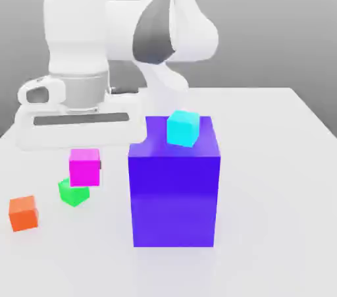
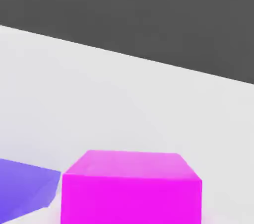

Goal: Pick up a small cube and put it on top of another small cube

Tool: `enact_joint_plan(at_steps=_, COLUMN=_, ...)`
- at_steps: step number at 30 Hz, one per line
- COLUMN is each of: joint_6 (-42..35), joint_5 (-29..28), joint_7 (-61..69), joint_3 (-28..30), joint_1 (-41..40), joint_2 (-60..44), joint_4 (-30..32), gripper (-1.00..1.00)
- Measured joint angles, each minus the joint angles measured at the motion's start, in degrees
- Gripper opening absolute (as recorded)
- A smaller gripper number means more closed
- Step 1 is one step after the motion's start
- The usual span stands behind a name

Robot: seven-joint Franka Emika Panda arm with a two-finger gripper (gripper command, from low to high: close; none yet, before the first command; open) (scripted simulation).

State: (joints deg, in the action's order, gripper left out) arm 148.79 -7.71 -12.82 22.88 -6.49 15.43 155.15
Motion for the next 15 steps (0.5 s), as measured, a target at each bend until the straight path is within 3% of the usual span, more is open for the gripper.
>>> enact_joint_plan(at_steps=4, joint_6=1.54, joint_5=-4.1, joint_7=3.65, joint_3=5.31, joint_1=-6.98, joint_2=1.62, joint_4=3.4, gripper=-1.0)
enact_joint_plan(at_steps=9, joint_6=3.2, joint_5=-9.73, joint_7=-1.61, joint_3=5.83, joint_1=-14.77, joint_2=2.67, joint_4=13.18, gripper=-1.0)
enact_joint_plan(at_steps=15, joint_6=2.05, joint_5=-1.65, joint_7=3.79, joint_3=9.04, joint_1=-9.17, joint_2=0.84, joint_4=14.02, gripper=-1.0)
